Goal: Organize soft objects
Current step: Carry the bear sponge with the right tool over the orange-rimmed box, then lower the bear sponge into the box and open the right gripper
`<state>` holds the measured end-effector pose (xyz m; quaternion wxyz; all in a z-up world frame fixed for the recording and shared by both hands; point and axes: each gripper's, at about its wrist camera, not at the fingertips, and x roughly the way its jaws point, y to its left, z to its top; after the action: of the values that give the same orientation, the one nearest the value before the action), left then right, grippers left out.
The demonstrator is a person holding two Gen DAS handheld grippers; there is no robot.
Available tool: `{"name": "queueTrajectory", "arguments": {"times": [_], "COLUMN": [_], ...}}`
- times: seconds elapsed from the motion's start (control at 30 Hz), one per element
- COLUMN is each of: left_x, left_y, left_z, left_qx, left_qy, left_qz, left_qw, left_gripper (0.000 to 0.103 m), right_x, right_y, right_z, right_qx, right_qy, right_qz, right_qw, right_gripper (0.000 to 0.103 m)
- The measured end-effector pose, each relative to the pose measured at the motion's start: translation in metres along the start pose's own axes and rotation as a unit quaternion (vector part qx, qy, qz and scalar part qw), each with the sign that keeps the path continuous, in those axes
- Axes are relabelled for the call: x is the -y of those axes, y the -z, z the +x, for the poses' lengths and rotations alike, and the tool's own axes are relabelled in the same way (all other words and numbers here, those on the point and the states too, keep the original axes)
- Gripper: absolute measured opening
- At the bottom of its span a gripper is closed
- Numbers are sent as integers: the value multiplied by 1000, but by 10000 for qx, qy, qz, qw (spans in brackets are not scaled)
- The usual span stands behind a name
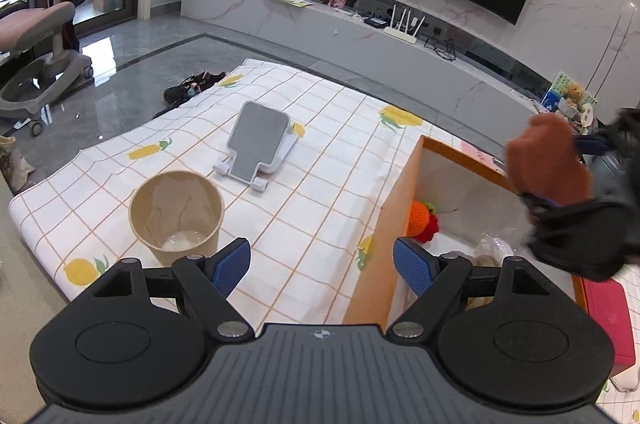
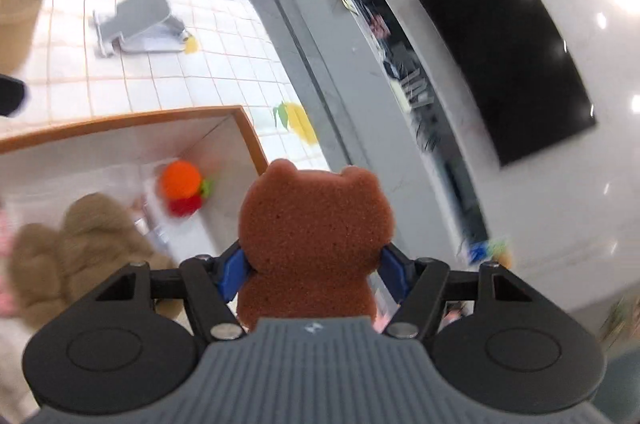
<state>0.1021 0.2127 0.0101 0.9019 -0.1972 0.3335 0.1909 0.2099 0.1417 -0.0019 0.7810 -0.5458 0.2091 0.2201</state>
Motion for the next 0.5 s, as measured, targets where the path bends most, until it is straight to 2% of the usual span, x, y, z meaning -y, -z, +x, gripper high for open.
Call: {"name": "queueTrajectory", "arguments": {"times": [0.07,0.17,0.23,0.3,0.33,0.37,0.4,0.43,0.5], "left_x": [-3,-5,-6,-6,-6,-5,-4,-3,-2], "left_y": [0,0,0,1,1,1,1,1,2], "left_z": [1,4,7,9,10,10,9,8,7], "left_qx": [-2,-40,-91,-127,-141,-155,-157,-154,-155], "left_qy": [-53,-84,-95,-92,-87,-81,-74,-64,-43], "left_qz": [-21,-65,-94,-116,-114,-108,-99,-90,-83], "left_qw": [10000,9999,9999,9998,9998,9998,9998,9998,9998], "left_gripper": [95,95,95,95,95,95,95,95,95], "right_x": [-15,-40,-46,-41,-37,-25,-25,-18,-3], "right_y": [-5,-8,-11,-12,-11,-8,-8,-4,0], "right_z": [20,43,53,62,64,60,60,56,48], "right_qx": [48,177,127,34,25,223,223,351,333], "right_qy": [141,771,606,372,299,79,79,-61,-368], "right_qz": [-216,-746,-768,-459,-249,195,195,377,701], "right_qw": [9997,9941,9951,9982,9992,9995,9995,9987,9963], "right_gripper": [67,67,68,73,86,97,99,100,100]}}
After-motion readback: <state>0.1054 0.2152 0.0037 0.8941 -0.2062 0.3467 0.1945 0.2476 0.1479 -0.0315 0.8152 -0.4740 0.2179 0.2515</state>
